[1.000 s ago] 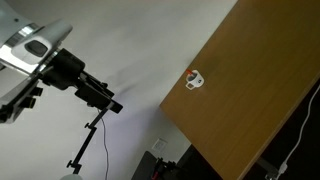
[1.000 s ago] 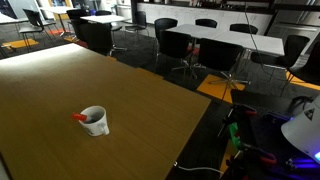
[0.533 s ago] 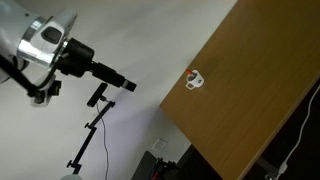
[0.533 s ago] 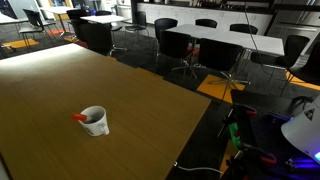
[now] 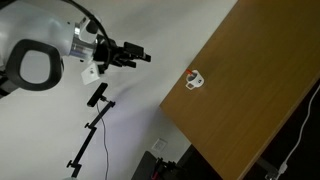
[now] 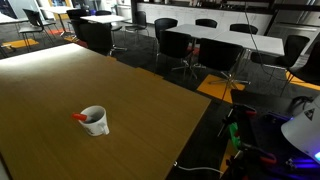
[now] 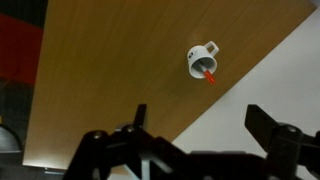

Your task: Take the marker out of the cup and put it on the table

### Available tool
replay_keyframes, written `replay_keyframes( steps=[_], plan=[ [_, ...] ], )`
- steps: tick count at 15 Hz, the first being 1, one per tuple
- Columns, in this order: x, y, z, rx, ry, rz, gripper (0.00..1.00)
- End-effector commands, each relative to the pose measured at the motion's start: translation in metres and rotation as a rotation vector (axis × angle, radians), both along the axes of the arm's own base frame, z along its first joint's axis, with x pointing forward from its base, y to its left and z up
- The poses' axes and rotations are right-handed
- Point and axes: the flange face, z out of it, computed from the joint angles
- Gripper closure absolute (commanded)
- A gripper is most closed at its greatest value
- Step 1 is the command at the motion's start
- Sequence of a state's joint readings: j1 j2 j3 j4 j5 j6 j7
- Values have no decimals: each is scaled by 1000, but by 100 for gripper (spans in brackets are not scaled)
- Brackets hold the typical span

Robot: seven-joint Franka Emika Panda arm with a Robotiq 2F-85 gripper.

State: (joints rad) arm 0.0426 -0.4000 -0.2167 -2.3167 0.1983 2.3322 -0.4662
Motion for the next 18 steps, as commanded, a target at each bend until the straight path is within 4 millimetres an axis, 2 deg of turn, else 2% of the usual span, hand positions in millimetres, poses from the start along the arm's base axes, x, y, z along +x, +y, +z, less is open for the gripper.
replay_keyframes(
  steps=[1, 7, 9, 10, 12, 16, 18],
  plan=[
    [25, 20, -14, -22, -115, 154, 0],
    [57, 52, -42, 0, -228, 412, 0],
    [62, 49, -54, 12, -209, 381, 0],
    [51, 53, -51, 13, -198, 393, 0],
    [56, 51, -58, 13, -184, 386, 0],
    [59, 49, -59, 25, -197, 393, 0],
    [70, 58, -70, 6, -194, 401, 0]
  ],
)
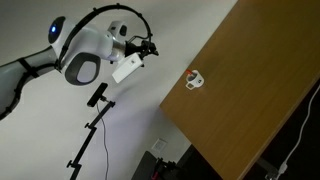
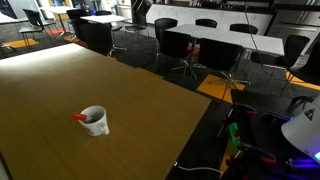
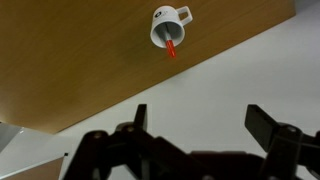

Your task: Take the marker out of the cup and put it on the table

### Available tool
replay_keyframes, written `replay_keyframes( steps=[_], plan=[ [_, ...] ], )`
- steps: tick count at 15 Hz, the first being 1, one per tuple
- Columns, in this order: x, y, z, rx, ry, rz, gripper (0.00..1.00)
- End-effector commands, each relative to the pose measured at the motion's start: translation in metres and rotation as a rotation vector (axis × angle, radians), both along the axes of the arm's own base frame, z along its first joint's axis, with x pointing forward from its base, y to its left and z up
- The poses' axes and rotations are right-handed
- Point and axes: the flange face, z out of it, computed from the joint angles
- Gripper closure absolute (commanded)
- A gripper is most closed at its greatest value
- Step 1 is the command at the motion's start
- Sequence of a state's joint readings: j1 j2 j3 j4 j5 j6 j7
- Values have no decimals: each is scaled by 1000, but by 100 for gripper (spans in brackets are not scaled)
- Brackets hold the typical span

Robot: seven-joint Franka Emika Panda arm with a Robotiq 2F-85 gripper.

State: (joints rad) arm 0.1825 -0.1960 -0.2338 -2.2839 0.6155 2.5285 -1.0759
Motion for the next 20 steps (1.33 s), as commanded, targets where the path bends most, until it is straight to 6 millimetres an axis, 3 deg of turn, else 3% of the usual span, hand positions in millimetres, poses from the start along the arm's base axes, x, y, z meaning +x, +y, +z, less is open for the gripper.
replay_keyframes(
  steps=[1, 7, 15, 20],
  plan=[
    [18, 14, -17, -26, -18, 31, 0],
    [56, 60, -65, -49, -96, 162, 0],
    [115, 84, -124, -17, -122, 254, 0],
    [137, 96, -166, -29, -70, 276, 0]
  ],
)
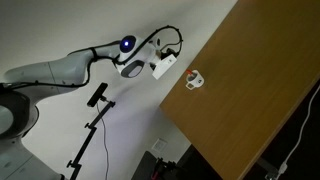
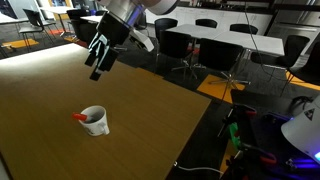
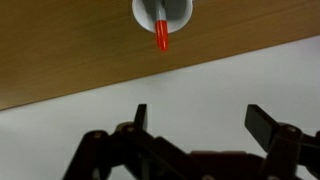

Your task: Take the marker out of the cup and put it on the table

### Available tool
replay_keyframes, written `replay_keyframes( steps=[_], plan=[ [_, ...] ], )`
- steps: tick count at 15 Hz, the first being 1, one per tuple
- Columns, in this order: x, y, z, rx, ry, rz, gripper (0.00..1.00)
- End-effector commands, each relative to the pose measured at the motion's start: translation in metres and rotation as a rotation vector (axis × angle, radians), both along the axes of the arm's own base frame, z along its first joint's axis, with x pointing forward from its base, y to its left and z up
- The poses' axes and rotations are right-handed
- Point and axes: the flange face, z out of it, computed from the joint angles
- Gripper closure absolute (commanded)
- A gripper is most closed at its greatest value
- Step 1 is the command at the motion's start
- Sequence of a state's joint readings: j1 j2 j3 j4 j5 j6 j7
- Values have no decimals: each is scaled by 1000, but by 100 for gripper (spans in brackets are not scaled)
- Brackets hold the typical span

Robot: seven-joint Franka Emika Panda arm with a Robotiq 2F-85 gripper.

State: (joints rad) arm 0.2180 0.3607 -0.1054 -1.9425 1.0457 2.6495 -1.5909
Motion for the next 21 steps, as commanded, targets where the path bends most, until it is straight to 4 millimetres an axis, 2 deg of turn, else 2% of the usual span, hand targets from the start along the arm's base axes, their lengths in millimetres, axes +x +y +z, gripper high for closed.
replay_keyframes(
  steps=[1, 10, 12, 18, 21],
  plan=[
    [19, 9, -22, 1, 13, 31, 0],
    [32, 29, -62, 5, 75, 107, 0],
    [24, 29, -64, -13, 71, 111, 0],
    [27, 26, -69, -9, 82, 110, 0],
    [32, 29, -82, -32, 77, 116, 0]
  ],
)
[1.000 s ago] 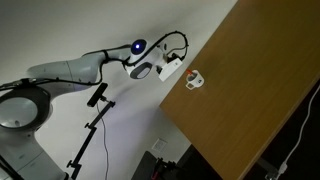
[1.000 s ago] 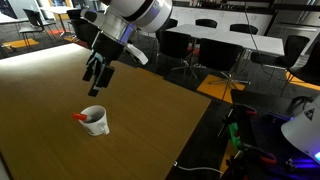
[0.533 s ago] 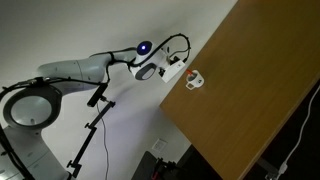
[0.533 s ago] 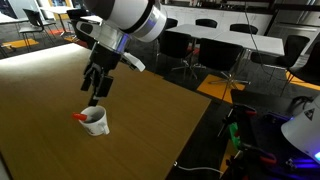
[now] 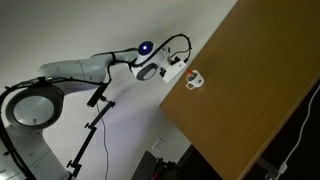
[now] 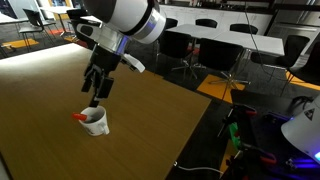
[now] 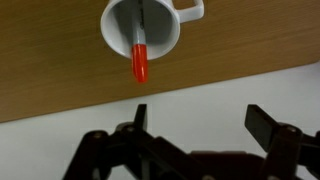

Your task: Take the marker out of the cup and put it on the table

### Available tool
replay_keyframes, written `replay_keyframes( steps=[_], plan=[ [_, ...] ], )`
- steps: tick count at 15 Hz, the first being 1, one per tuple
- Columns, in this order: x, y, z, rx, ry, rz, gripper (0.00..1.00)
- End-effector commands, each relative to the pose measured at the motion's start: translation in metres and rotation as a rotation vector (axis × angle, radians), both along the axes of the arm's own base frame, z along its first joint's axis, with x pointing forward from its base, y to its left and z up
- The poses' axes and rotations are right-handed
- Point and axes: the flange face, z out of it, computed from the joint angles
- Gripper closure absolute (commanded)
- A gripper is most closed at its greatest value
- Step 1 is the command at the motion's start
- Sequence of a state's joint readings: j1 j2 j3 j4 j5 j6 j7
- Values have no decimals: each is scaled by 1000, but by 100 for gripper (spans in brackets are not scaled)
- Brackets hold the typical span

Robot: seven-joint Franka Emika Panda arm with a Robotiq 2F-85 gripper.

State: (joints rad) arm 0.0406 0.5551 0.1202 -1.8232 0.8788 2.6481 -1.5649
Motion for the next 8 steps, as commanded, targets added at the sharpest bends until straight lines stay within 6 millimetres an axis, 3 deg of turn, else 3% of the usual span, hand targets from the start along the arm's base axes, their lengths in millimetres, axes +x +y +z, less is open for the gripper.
replay_keyframes(
  steps=[1, 8],
  plan=[
    [8, 3, -15, -22, -5, -2, 0],
    [18, 12, -45, -72, -49, -38, 0]
  ],
)
